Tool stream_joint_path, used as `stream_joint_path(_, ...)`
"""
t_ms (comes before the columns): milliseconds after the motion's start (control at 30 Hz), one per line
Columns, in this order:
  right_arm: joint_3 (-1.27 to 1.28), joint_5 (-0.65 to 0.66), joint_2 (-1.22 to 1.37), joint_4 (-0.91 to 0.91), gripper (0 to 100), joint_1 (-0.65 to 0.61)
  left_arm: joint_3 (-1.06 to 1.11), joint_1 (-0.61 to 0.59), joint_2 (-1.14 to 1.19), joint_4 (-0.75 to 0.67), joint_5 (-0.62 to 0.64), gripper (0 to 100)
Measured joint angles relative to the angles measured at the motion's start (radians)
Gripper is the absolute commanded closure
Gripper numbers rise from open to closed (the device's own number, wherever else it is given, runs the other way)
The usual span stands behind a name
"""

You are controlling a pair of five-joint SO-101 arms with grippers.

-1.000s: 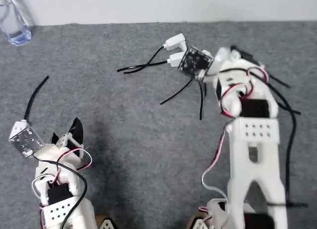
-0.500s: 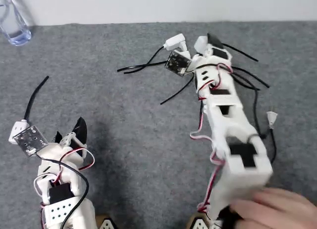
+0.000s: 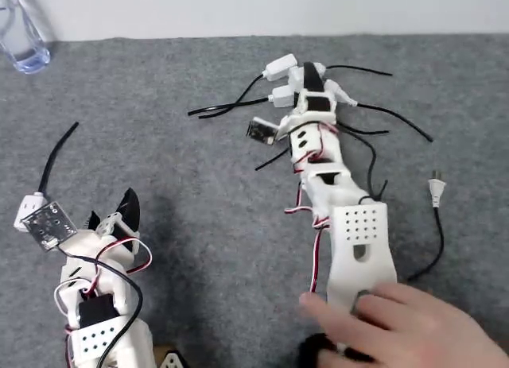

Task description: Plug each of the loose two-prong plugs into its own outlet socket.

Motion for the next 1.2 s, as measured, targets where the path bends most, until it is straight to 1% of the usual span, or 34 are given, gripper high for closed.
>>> stream_joint_path(67, -0.011, 0.005, 0.038, -0.083, 62.8, -0.009, 0.000, 0.000, 0.000, 0.000, 0.000, 71)
stream_joint_path(100, -0.015, 0.005, 0.055, -0.123, 58.2, -0.011, 0.000, 0.000, 0.000, 0.000, 0.000, 71)
stream_joint_path(133, -0.020, 0.006, 0.075, -0.158, 57.1, -0.011, 0.000, 0.000, 0.000, 0.000, 0.000, 71)
stream_joint_path(267, -0.021, 0.006, 0.124, -0.292, 61.9, -0.009, 0.000, 0.000, 0.000, 0.000, 0.000, 71)
stream_joint_path(467, -0.021, 0.009, 0.137, -0.411, 61.9, -0.012, 0.000, 0.000, 0.000, 0.000, 0.000, 71)
stream_joint_path(633, -0.021, 0.009, 0.137, -0.583, 62.1, -0.006, 0.000, 0.000, 0.000, 0.000, 0.000, 71)
stream_joint_path(700, -0.021, 0.009, 0.137, -0.621, 62.2, 0.000, 0.000, 0.000, 0.000, 0.000, 0.000, 71)
stream_joint_path(967, -0.021, 0.009, 0.098, -0.637, 62.3, 0.009, 0.000, 0.000, 0.000, 0.000, 0.000, 71)
stream_joint_path(1200, -0.021, 0.003, -0.040, -0.477, 62.3, 0.020, 0.000, 0.000, 0.000, 0.000, 0.000, 71)
